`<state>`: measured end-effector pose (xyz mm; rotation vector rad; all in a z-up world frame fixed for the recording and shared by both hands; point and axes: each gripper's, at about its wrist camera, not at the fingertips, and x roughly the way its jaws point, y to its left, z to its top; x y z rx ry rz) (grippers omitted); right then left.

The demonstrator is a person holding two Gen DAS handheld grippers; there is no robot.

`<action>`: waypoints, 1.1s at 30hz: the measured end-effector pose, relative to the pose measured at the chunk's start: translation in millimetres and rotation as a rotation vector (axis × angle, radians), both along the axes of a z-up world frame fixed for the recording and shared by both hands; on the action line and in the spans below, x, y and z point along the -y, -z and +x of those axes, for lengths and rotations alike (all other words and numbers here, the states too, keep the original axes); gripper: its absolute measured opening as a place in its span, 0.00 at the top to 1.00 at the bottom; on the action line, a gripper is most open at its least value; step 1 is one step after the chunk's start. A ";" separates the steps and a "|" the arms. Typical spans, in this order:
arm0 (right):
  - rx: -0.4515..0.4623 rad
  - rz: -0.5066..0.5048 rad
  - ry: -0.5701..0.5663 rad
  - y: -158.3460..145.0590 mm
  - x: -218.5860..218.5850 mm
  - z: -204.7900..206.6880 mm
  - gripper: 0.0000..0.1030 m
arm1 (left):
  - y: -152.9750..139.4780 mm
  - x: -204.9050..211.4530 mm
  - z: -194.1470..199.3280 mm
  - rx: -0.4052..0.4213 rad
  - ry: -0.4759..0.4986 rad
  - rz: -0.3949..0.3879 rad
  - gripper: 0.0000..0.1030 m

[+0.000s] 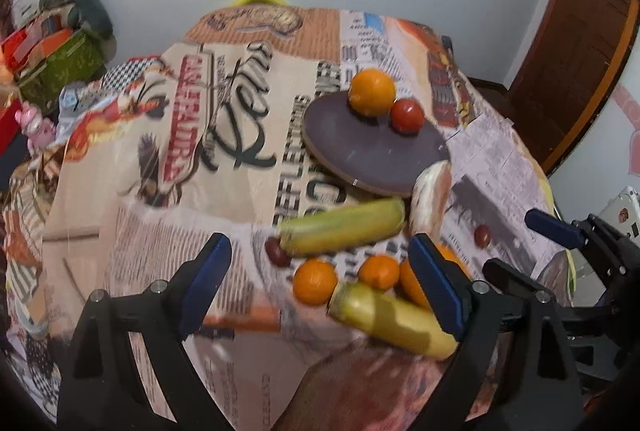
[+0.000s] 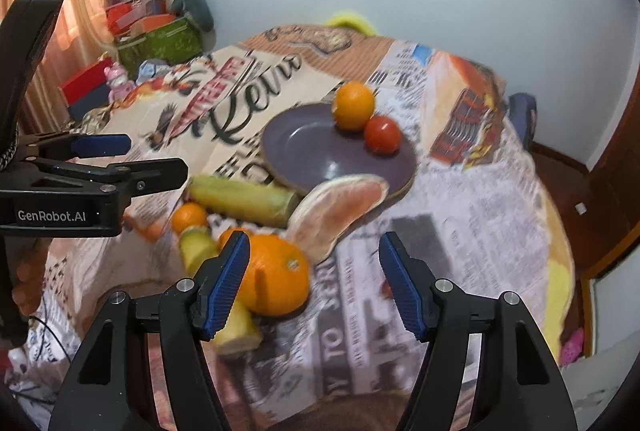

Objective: Organize fruits
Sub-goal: 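Grasp the stickered orange with the right gripper while the left gripper approaches the banana, then grasp the yellow banana with the left gripper while the right gripper holds the orange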

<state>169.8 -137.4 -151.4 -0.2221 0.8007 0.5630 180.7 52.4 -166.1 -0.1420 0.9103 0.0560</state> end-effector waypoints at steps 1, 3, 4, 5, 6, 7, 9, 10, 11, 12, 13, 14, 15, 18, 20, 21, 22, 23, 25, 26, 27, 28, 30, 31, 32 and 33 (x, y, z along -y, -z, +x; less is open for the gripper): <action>-0.013 0.003 -0.007 4.1 -1.1 -2.7 0.38 | 4.3 -2.7 -2.0 -0.013 -0.008 -0.009 0.12; -0.040 -0.013 -0.024 14.7 -8.1 -4.2 0.38 | 9.9 -6.3 -5.1 -0.026 -0.018 -0.022 0.12; -0.049 -0.023 -0.028 19.8 -11.7 -4.3 0.38 | 11.9 -7.5 -6.9 -0.030 -0.026 -0.024 0.12; -0.063 -0.032 -0.033 25.9 -15.3 -3.3 0.38 | 14.3 -8.8 -8.7 -0.034 -0.033 -0.027 0.12; -0.077 -0.037 -0.037 31.2 -18.4 -2.2 0.38 | 17.2 -10.2 -10.0 -0.040 -0.037 -0.032 0.12; -0.085 -0.039 -0.038 34.3 -20.4 -2.2 0.38 | 19.4 -10.9 -10.8 -0.045 -0.041 -0.035 0.12; -0.102 -0.044 -0.040 41.5 -24.6 0.1 0.38 | 25.1 -12.2 -12.3 -0.057 -0.049 -0.040 0.12; -0.106 -0.044 -0.041 43.2 -26.1 -0.6 0.38 | 27.5 -12.7 -12.8 -0.063 -0.050 -0.041 0.12; -0.103 -0.036 -0.041 43.7 -26.3 0.3 0.38 | 30.2 -12.6 -13.2 -0.069 -0.051 -0.042 0.12; -0.102 -0.035 -0.042 43.9 -26.3 0.2 0.38 | 31.9 -12.2 -13.3 -0.073 -0.053 -0.043 0.12; -0.102 -0.033 -0.045 43.9 -26.2 0.7 0.38 | 33.9 -11.6 -13.4 -0.077 -0.055 -0.044 0.12; -0.104 -0.030 -0.048 44.2 -26.0 1.9 0.38 | 35.1 -10.9 -13.3 -0.080 -0.054 -0.044 0.12; -0.106 -0.026 -0.051 44.8 -25.3 2.3 0.38 | 36.7 -9.9 -13.2 -0.085 -0.054 -0.044 0.12; -0.131 0.008 -0.067 45.4 -23.7 4.2 0.46 | 38.5 -7.0 -13.2 -0.089 -0.050 -0.044 0.12; -0.135 0.023 -0.059 43.7 -18.9 2.6 0.47 | 39.2 -4.0 -14.1 -0.094 -0.044 -0.050 0.12; -0.134 0.025 -0.054 43.2 -16.8 0.8 0.48 | 39.1 -2.7 -14.5 -0.095 -0.042 -0.051 0.12; -0.125 0.024 -0.044 42.6 -13.7 -1.3 0.48 | 39.0 -1.3 -14.9 -0.095 -0.038 -0.051 0.12; -0.119 0.022 -0.032 42.2 -9.5 -3.6 0.48 | 38.7 0.3 -15.6 -0.095 -0.036 -0.049 0.12; -0.120 0.027 -0.018 41.3 0.1 -5.4 0.48 | 39.5 2.6 -16.7 -0.100 -0.036 -0.051 0.12; -0.124 0.037 -0.006 40.3 8.9 -7.6 0.48 | 40.4 3.8 -16.5 -0.104 -0.036 -0.055 0.12; -0.125 0.042 0.004 39.2 15.0 -7.9 0.48 | 42.6 6.4 -16.1 -0.117 -0.036 -0.063 0.12; -0.125 0.045 0.014 38.3 20.0 -7.5 0.48 | 44.5 9.5 -15.7 -0.127 -0.035 -0.068 0.12; -0.123 0.056 0.038 36.5 32.6 -8.8 0.48 | 47.6 17.3 -14.2 -0.143 -0.034 -0.072 0.12; -0.127 0.066 0.046 36.1 38.1 -8.6 0.48 | 48.4 20.5 -13.8 -0.144 -0.037 -0.071 0.12; -0.132 0.073 0.057 36.9 44.5 -9.0 0.48 | 49.3 25.0 -12.8 -0.144 -0.041 -0.067 0.11; -0.134 0.075 0.064 37.9 47.9 -9.3 0.48 | 50.9 31.4 -10.9 -0.147 -0.044 -0.059 0.10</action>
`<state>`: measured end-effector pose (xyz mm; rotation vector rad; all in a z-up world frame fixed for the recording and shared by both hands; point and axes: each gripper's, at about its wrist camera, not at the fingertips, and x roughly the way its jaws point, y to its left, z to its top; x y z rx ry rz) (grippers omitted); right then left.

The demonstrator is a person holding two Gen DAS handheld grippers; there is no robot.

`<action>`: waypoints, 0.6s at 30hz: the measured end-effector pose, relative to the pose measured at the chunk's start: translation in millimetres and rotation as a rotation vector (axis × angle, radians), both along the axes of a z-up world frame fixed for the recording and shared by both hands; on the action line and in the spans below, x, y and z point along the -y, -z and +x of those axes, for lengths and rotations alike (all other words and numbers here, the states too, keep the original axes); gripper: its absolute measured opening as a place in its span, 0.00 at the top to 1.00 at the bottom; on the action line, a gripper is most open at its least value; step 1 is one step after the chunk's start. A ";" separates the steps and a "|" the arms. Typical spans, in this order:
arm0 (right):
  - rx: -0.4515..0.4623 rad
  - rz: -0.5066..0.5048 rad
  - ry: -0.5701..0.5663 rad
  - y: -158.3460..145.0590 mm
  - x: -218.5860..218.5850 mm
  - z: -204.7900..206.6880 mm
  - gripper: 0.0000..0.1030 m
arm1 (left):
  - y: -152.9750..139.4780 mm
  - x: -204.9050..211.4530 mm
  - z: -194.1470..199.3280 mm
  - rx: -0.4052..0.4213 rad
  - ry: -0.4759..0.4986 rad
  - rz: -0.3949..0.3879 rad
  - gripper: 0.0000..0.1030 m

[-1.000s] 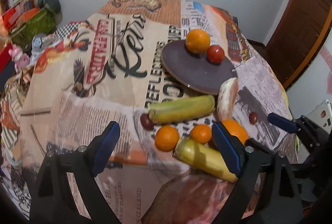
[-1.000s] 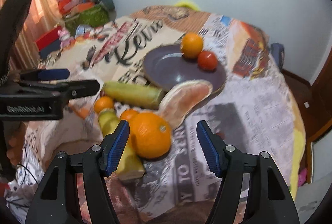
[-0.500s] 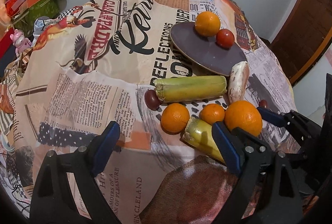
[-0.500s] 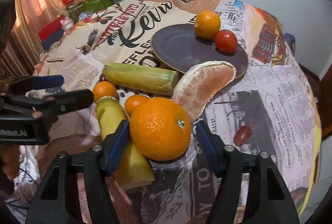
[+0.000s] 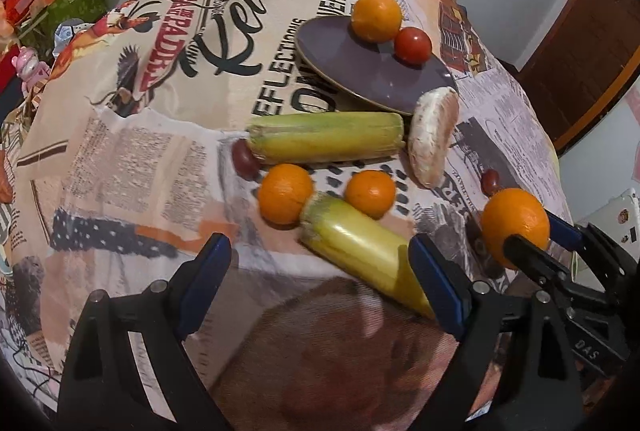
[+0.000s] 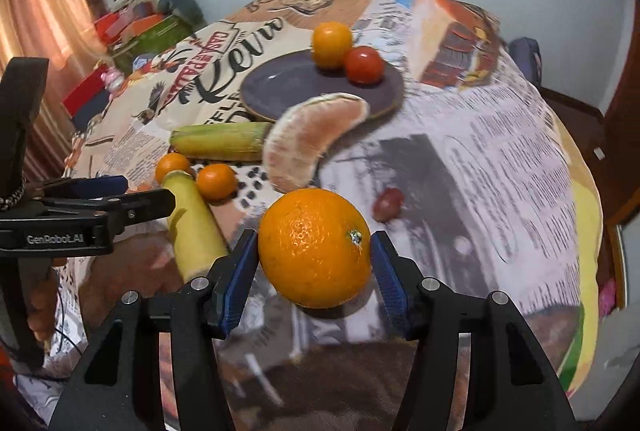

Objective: Organize fruits
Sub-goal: 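Grasp the yellow banana with the left gripper while the right gripper holds the orange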

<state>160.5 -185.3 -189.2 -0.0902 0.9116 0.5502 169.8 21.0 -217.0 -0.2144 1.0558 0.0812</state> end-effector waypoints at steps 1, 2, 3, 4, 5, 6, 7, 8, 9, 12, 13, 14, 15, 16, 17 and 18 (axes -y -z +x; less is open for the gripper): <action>-0.001 -0.001 0.005 1.1 1.9 -0.1 0.48 | 1.0 3.1 1.0 -0.003 0.001 0.003 0.08; -0.005 -0.002 0.011 3.1 5.1 -0.4 0.48 | 3.3 7.7 2.9 -0.010 0.004 0.005 0.08; -0.012 0.001 0.017 4.9 8.1 -0.2 0.48 | 6.9 12.8 5.5 -0.023 0.008 0.001 0.08; -0.024 0.008 0.022 8.1 11.5 0.0 0.48 | 9.5 15.4 7.0 -0.027 0.008 -0.010 0.07; -0.032 0.019 0.024 10.2 14.3 0.0 0.48 | 10.9 17.3 7.7 -0.030 0.005 -0.015 0.07; -0.037 0.035 0.024 10.9 17.0 -0.5 0.48 | 13.8 20.4 9.6 -0.040 -0.001 -0.022 0.07; -0.040 0.045 0.024 10.6 19.4 -1.0 0.48 | 15.5 21.8 10.6 -0.047 -0.003 -0.029 0.07; -0.042 0.050 0.021 10.9 20.5 -1.4 0.48 | 18.4 24.1 12.3 -0.059 -0.004 -0.044 0.07; -0.040 0.049 0.017 11.0 20.9 -2.1 0.48 | 22.3 26.4 14.6 -0.074 -0.004 -0.065 0.07; -0.033 0.046 0.008 12.4 21.0 -3.6 0.48 | 27.3 34.6 18.2 -0.071 -0.005 -0.034 0.06; -0.034 0.050 0.009 12.9 21.8 -3.9 0.48 | 27.5 36.7 18.2 -0.062 0.002 -0.021 0.07; -0.037 0.058 0.012 13.2 23.3 -3.9 0.48 | 27.6 39.0 17.5 -0.051 0.008 -0.004 0.09; -0.041 0.064 0.013 13.2 24.6 -3.6 0.48 | 27.4 39.2 16.0 -0.041 0.007 0.001 0.12; -0.046 0.071 0.015 13.4 26.2 -3.7 0.48 | 26.2 37.4 14.0 -0.033 0.006 -0.008 0.17; -0.050 0.077 0.016 13.6 27.4 -3.8 0.48 | 25.4 35.5 12.4 -0.029 0.010 -0.017 0.24; -0.053 0.081 0.016 13.6 28.2 -3.5 0.48 | 23.3 31.7 10.7 -0.023 0.019 -0.037 0.27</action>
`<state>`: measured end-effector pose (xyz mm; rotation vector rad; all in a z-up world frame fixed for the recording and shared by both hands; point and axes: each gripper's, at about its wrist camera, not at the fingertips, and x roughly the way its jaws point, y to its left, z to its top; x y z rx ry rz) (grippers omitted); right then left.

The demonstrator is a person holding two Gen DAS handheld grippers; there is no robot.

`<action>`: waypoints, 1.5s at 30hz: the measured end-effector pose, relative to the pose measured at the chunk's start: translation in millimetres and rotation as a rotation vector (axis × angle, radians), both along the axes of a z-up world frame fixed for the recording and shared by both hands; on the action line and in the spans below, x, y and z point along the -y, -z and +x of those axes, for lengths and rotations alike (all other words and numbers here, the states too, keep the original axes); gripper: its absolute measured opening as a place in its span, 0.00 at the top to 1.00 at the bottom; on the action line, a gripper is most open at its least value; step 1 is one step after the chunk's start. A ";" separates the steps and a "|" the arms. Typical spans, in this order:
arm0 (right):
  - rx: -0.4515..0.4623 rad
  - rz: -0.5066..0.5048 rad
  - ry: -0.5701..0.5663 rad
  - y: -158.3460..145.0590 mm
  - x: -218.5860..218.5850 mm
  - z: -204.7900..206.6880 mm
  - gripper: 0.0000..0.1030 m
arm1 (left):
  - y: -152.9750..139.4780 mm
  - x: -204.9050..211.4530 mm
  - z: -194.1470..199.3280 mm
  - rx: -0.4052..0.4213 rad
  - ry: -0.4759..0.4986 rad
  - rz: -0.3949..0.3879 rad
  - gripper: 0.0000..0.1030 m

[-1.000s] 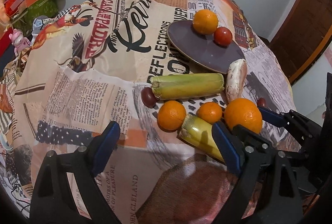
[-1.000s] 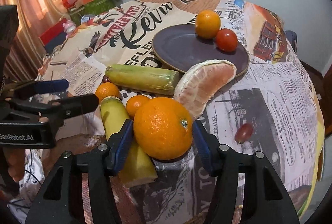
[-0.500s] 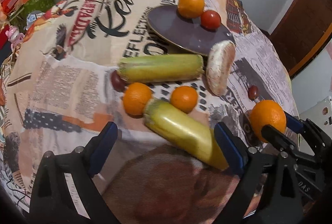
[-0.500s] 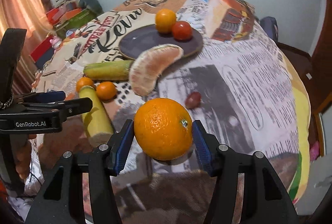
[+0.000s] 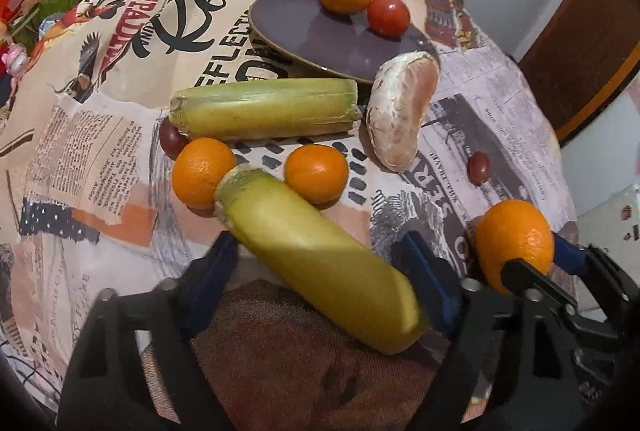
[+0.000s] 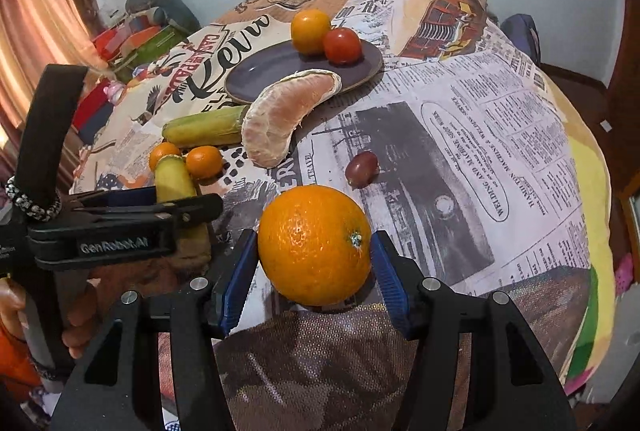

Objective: Organize fruits
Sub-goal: 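Grasp the yellow banana with the left gripper while the right gripper holds the orange, then carry the banana and orange to the grey plate and lower them onto it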

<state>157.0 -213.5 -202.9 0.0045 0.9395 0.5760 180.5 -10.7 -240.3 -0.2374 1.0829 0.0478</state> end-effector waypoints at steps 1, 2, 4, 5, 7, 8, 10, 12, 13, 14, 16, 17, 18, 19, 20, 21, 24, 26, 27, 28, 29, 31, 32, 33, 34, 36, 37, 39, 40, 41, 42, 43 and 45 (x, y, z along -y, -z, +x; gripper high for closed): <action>-0.004 0.004 0.001 0.0 0.9 -0.2 0.48 | -2.1 -5.6 -2.4 0.002 0.014 -0.040 0.34; -0.006 0.006 0.001 -0.2 1.1 -0.4 0.48 | -3.3 -7.9 -3.6 -0.001 0.022 -0.062 0.39; -0.002 0.002 0.001 -0.7 0.7 -1.3 0.48 | -6.6 -13.3 -10.7 -0.002 0.063 -0.088 0.45; -0.001 0.000 0.000 -0.5 0.5 -1.5 0.48 | -7.7 -12.9 -13.1 -0.001 0.077 -0.084 0.49; 0.000 0.001 0.001 -0.5 0.0 -1.3 0.48 | -11.3 -13.2 -21.2 0.004 0.124 -0.055 0.53; -0.001 0.000 0.002 -0.5 -0.2 -0.8 0.48 | -13.0 -13.9 -25.6 0.004 0.152 -0.037 0.55; 0.001 -0.002 0.004 -1.3 -0.9 -0.6 0.48 | -15.9 -16.5 -30.7 -0.002 0.193 -0.018 0.58; 0.003 -0.006 0.006 -2.2 -1.7 -0.6 0.48 | -17.7 -19.9 -33.1 -0.011 0.220 -0.003 0.59; 0.004 -0.008 0.007 -2.5 -2.1 -0.5 0.48 | -18.1 -21.1 -33.4 -0.016 0.229 0.006 0.60; 0.004 -0.009 0.009 -2.8 -2.3 -0.3 0.48 | -17.9 -22.3 -32.6 -0.024 0.236 0.011 0.60; 0.004 -0.009 0.011 -3.1 -2.6 0.5 0.48 | -17.0 -22.9 -29.5 -0.040 0.244 0.008 0.60; 0.002 -0.009 0.012 -3.0 -2.5 1.2 0.48 | -16.1 -23.3 -27.9 -0.043 0.244 0.008 0.60; 0.001 -0.008 0.013 -3.2 -2.6 1.5 0.48 | -14.6 -21.9 -24.5 -0.048 0.242 0.017 0.60; 0.000 -0.008 0.013 -3.6 -2.8 1.7 0.48 | -13.3 -20.8 -22.3 -0.050 0.242 0.024 0.60; -0.001 -0.009 0.013 -3.9 -2.8 1.9 0.48 | -11.2 -19.2 -18.6 -0.053 0.239 0.037 0.60; -0.001 -0.010 0.013 -4.2 -2.8 1.9 0.48 | -9.0 -18.1 -14.1 -0.058 0.234 0.043 0.60; 0.000 -0.011 0.012 -5.3 -2.8 2.9 0.48 | -3.1 -19.7 -2.1 -0.069 0.217 0.032 0.60; 0.000 -0.010 0.013 -5.7 -2.4 3.9 0.48 | -0.9 -21.9 4.7 -0.069 0.200 0.021 0.60; 0.001 -0.009 0.014 -6.1 -2.3 4.6 0.48 | -0.6 -22.6 6.6 -0.067 0.193 0.018 0.60; 0.001 -0.009 0.014 -6.7 -2.3 4.8 0.48 | -0.3 -23.2 7.8 -0.063 0.190 0.013 0.61; 0.003 -0.009 0.016 -7.5 -2.1 5.2 0.48 | -0.2 -24.0 8.2 -0.056 0.186 0.008 0.61; 0.006 -0.009 0.017 -9.4 -2.1 5.4 0.48 | -0.9 -23.4 7.2 -0.049 0.183 0.008 0.62; 0.010 -0.008 0.018 -11.1 -2.1 5.4 0.48 | -2.1 -23.0 5.6 -0.045 0.184 0.009 0.62; 0.014 -0.007 0.019 -13.2 -2.3 5.5 0.48 | -5.1 -22.6 2.6 -0.035 0.186 0.013 0.62; 0.019 -0.006 0.019 -15.2 -2.4 5.6 0.48 | -10.3 -21.8 -1.2 -0.015 0.191 0.019 0.63; 0.031 -0.002 0.022 -20.6 -2.2 5.9 0.48 | -22.1 -20.7 -10.4 0.024 0.199 0.029 0.63; 0.036 -0.001 0.023 -22.6 -2.4 6.2 0.48 | -29.9 -20.0 -15.0 0.048 0.204 0.034 0.64; 0.051 0.004 0.028 -29.2 -2.8 7.4 0.48 | -43.3 -19.8 -20.2 0.084 0.212 0.044 0.64; 0.055 0.007 0.029 -31.7 -3.1 8.1 0.48 | -49.6 -20.1 -22.0 0.101 0.214 0.049 0.64; 0.062 0.013 0.032 -35.5 -3.3 9.0 0.48 | -56.4 -19.8 -23.9 0.120 0.215 0.055 0.65; 0.068 0.017 0.033 -39.0 -3.7 9.8 0.48 | -63.7 -20.4 -25.7 0.140 0.215 0.058 0.65; 0.078 0.020 0.033 -42.7 -4.2 10.6 0.48 | -70.1 -21.7 -26.4 0.155 0.213 0.051 0.65; 0.102 0.027 0.035 -52.1 -5.8 11.6 0.49 | -79.1 -23.3 -25.9 0.179 0.207 0.044 0.65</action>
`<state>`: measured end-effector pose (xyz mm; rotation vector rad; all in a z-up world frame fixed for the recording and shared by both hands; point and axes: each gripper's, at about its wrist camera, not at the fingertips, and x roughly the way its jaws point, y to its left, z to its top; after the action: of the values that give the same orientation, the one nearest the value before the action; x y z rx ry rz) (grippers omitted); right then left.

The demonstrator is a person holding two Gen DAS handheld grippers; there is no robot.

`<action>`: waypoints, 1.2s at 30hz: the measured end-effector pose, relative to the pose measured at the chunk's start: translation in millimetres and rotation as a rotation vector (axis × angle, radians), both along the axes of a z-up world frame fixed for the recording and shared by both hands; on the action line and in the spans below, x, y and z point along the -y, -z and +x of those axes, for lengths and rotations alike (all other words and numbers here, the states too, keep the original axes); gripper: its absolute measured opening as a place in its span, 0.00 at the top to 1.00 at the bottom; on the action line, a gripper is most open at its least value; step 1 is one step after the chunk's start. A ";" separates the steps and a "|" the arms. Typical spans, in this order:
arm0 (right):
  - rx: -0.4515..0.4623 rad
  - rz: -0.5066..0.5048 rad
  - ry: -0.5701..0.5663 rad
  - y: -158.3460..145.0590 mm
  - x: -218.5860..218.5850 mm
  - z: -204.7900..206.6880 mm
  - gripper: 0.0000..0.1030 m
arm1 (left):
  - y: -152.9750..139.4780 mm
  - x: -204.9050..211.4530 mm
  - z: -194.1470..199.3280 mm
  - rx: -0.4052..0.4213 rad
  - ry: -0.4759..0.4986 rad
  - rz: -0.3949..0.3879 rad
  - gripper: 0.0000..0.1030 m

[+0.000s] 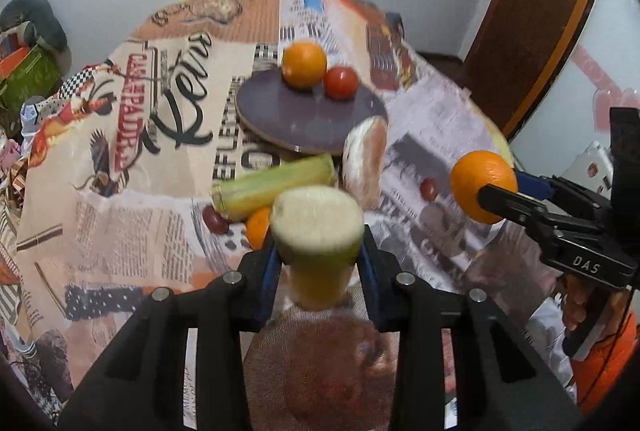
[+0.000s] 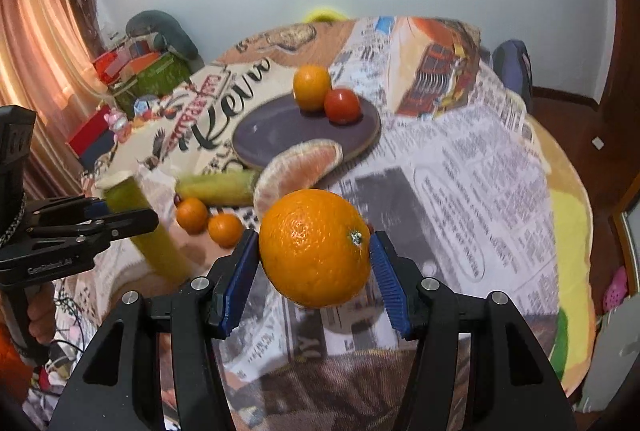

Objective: Organize fruits
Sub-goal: 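Carry the banana and orange to the grey plate and lower them onto it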

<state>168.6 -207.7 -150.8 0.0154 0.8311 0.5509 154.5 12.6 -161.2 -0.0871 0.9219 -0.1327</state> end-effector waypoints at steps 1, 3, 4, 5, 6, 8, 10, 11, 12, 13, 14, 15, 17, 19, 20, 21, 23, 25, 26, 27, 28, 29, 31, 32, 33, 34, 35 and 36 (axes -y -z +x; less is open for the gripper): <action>0.009 0.003 0.001 -3.4 -0.4 0.6 0.49 | -3.7 -0.6 1.8 0.010 -0.002 0.000 0.65; 0.028 0.011 0.002 -11.4 -1.6 3.2 0.49 | -13.1 -1.1 5.6 0.037 -0.006 -0.006 0.65; 0.037 0.013 0.002 -14.9 -2.6 4.4 0.50 | -16.3 -2.0 6.6 0.046 -0.007 -0.009 0.65; 0.047 0.015 0.003 -19.0 -3.8 6.5 0.50 | -21.1 -3.0 9.0 0.057 -0.008 -0.013 0.65; 0.052 0.016 0.003 -21.2 -4.7 7.8 0.51 | -23.5 -2.6 9.9 0.065 -0.010 -0.014 0.65; 0.064 0.017 0.002 -25.5 -6.8 11.5 0.53 | -29.4 -4.2 14.5 0.081 -0.016 -0.015 0.65; 0.070 0.022 -0.002 -27.8 -7.9 14.5 0.66 | -33.1 -7.4 18.7 0.090 -0.022 -0.020 0.65; 0.078 0.027 -0.004 -28.9 -8.5 16.1 0.75 | -33.9 -7.9 19.1 0.093 -0.025 -0.022 0.65; 0.077 0.034 -0.012 -29.7 -9.3 18.5 0.81 | -35.6 -9.8 21.4 0.097 -0.029 -0.025 0.65; 0.066 0.035 -0.013 -29.4 -10.0 21.7 0.81 | -36.4 -10.7 22.7 0.100 -0.030 -0.025 0.65; 0.062 0.032 -0.010 -28.4 -9.9 23.3 0.81 | -36.9 -10.8 22.7 0.102 -0.032 -0.025 0.65; 0.053 0.024 -0.013 -25.9 -10.6 25.3 0.81 | -37.8 -11.4 22.8 0.105 -0.033 -0.024 0.65; 0.035 0.023 -0.021 -21.3 -9.6 26.2 0.81 | -38.9 -12.9 20.9 0.111 -0.032 -0.026 0.65; 0.003 0.020 -0.032 -12.6 -8.3 27.4 0.71 | -37.6 -14.9 19.1 0.111 -0.031 -0.032 0.65; -0.003 0.008 -0.029 -9.0 -8.0 27.2 0.67 | -37.0 -15.9 18.3 0.108 -0.032 -0.036 0.65; -0.006 -0.009 -0.018 -4.6 -7.3 26.2 0.56 | -36.0 -16.6 17.5 0.105 -0.032 -0.039 0.65; -0.023 -0.032 -0.018 7.2 -6.9 23.9 0.44 | -34.0 -17.1 15.4 0.103 -0.031 -0.042 0.65; -0.054 -0.046 -0.028 19.9 -8.2 23.1 0.42 | -32.2 -17.5 14.6 0.099 -0.029 -0.042 0.65; -0.073 -0.057 -0.030 26.2 -9.0 24.1 0.42 | -31.0 -17.5 14.1 0.096 -0.030 -0.043 0.65; -0.099 -0.071 -0.034 35.1 -11.0 25.5 0.42 | -29.4 -17.7 14.3 0.092 -0.030 -0.043 0.65; -0.116 -0.078 -0.037 41.7 -11.8 26.8 0.41 | -27.9 -17.8 14.6 0.089 -0.030 -0.044 0.65; -0.131 -0.085 -0.034 49.7 -13.1 28.5 0.40 | -27.4 -17.5 14.9 0.087 -0.031 -0.045 0.65; -0.151 -0.088 -0.023 59.6 -14.4 32.4 0.43 | -25.4 -17.6 15.8 0.083 -0.033 -0.045 0.65; -0.159 -0.088 -0.019 63.3 -15.5 34.5 0.45 | -24.6 -17.8 16.1 0.082 -0.034 -0.046 0.65; -0.154 -0.092 -0.012 64.5 -16.1 35.5 0.46 | -23.9 -17.7 16.4 0.080 -0.033 -0.046 0.65; -0.144 -0.093 -0.011 63.8 -16.5 36.0 0.47 | -23.4 -17.5 16.7 0.080 -0.032 -0.046 0.65; -0.135 -0.094 -0.009 62.7 -17.0 35.8 0.47 | -23.2 -17.5 17.0 0.080 -0.033 -0.045 0.65; -0.130 -0.094 -0.009 62.1 -17.3 35.2 0.48 | -23.0 -17.4 17.5 0.080 -0.033 -0.042 0.65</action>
<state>203.8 -190.4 -212.9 -0.0392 0.9833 0.5225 172.0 30.0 -138.2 -0.1345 0.8372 -0.1243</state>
